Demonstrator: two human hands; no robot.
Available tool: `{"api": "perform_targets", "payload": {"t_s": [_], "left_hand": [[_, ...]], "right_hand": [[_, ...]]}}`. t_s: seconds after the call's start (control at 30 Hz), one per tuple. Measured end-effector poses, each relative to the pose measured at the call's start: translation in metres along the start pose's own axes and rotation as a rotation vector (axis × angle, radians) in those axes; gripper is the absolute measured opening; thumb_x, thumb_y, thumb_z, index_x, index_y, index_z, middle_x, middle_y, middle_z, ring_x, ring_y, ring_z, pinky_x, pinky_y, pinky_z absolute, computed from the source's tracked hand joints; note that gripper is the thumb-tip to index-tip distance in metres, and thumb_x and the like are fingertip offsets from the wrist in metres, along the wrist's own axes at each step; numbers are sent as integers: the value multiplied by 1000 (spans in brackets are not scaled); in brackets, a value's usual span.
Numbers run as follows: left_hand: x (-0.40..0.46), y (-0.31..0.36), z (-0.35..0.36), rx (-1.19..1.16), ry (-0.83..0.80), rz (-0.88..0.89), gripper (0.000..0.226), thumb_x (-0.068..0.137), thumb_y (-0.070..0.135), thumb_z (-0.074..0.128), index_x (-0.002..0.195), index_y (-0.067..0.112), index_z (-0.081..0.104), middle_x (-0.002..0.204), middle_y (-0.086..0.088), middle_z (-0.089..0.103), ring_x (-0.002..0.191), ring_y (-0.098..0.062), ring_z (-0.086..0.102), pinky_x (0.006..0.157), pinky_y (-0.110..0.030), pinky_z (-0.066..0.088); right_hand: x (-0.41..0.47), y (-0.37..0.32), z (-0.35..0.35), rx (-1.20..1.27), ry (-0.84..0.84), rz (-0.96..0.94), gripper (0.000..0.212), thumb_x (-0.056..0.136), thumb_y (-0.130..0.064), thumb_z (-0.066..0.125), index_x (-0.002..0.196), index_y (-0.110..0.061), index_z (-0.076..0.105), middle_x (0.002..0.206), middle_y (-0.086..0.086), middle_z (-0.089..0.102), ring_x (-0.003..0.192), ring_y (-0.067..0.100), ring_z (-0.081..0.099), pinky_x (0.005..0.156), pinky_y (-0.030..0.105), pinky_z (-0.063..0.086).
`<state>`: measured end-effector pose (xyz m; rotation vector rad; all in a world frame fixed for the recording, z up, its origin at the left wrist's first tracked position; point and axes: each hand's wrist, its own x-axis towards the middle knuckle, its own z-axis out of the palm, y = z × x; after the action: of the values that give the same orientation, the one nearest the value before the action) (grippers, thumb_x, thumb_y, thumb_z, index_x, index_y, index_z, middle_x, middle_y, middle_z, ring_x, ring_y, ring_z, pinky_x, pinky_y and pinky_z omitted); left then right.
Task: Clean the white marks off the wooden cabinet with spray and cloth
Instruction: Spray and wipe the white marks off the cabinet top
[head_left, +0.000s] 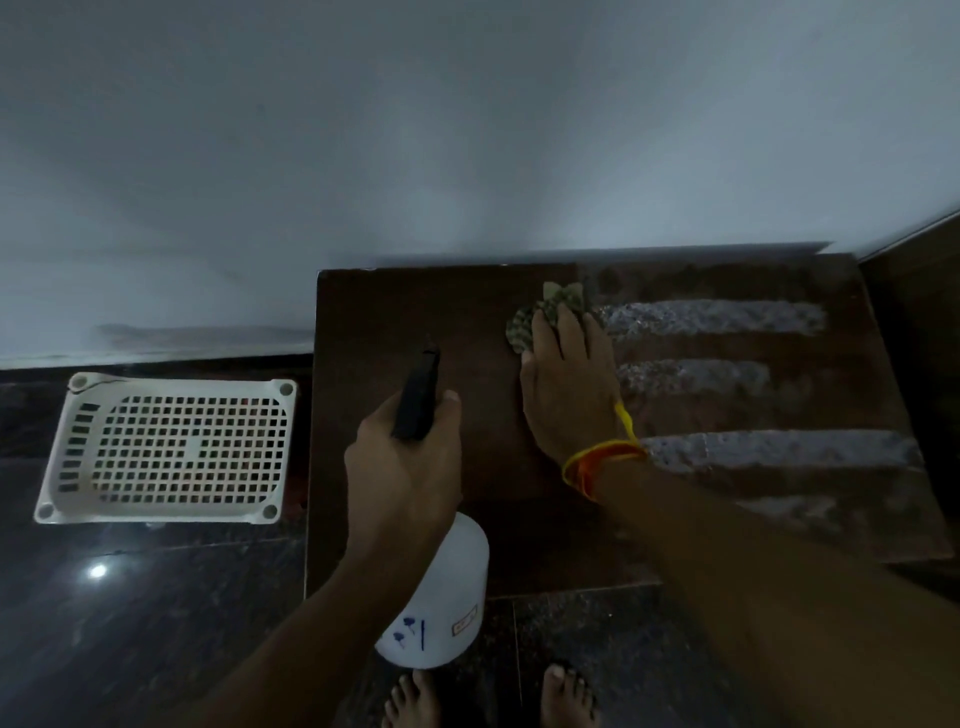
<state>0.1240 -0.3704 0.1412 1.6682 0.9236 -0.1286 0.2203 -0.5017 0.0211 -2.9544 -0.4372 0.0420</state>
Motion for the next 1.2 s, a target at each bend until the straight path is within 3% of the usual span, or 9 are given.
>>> {"api": "perform_targets", "payload": {"t_s": [0.23, 0.4, 0.5, 0.87, 1.03, 1.2], "left_hand": [[-15, -19, 3, 38, 22, 4, 21, 94, 35, 55, 77, 22, 55, 72, -3, 63, 38, -5, 53, 36, -13, 42], [-31, -13, 4, 11, 16, 8, 21, 94, 33, 55, 76, 22, 55, 75, -7, 64, 48, -15, 55, 36, -13, 41], [-36, -9, 7, 8, 31, 25, 25, 94, 34, 56, 80, 13, 60, 70, -12, 63, 42, -10, 56, 36, -12, 40], [-67, -12, 13, 6, 9, 44, 20, 95, 33, 54, 76, 32, 47, 76, -4, 63, 53, -15, 57, 42, -17, 43], [-78, -17, 11, 17, 17, 46, 19, 95, 32, 54, 77, 26, 52, 73, -7, 61, 53, -17, 57, 37, -13, 41], [-83, -18, 11, 0, 17, 58, 23, 95, 33, 55, 77, 19, 56, 73, -14, 63, 50, -19, 57, 46, -27, 47]], "right_hand": [[46, 9, 7, 13, -32, 15, 57, 95, -35, 22, 139, -6, 43, 142, 22, 42, 131, 43, 38, 110, 54, 28], [-38, 2, -3, 28, -41, 23, 52, 96, -33, 29, 138, -8, 44, 143, 18, 41, 133, 41, 36, 111, 52, 31], [-87, -3, -10, 18, -3, 45, 49, 95, -32, 35, 135, -8, 49, 139, 17, 47, 130, 41, 40, 107, 51, 38], [-175, -9, -8, 59, -34, 46, 46, 95, -32, 36, 135, -11, 48, 141, 13, 44, 133, 39, 35, 107, 53, 37], [-182, 0, -9, 43, -15, 3, 47, 95, -31, 37, 136, -10, 48, 140, 14, 46, 132, 38, 34, 108, 53, 36], [-201, 39, -15, 8, -31, 73, 49, 95, -33, 34, 135, -10, 50, 140, 16, 47, 133, 40, 34, 105, 55, 39]]}}
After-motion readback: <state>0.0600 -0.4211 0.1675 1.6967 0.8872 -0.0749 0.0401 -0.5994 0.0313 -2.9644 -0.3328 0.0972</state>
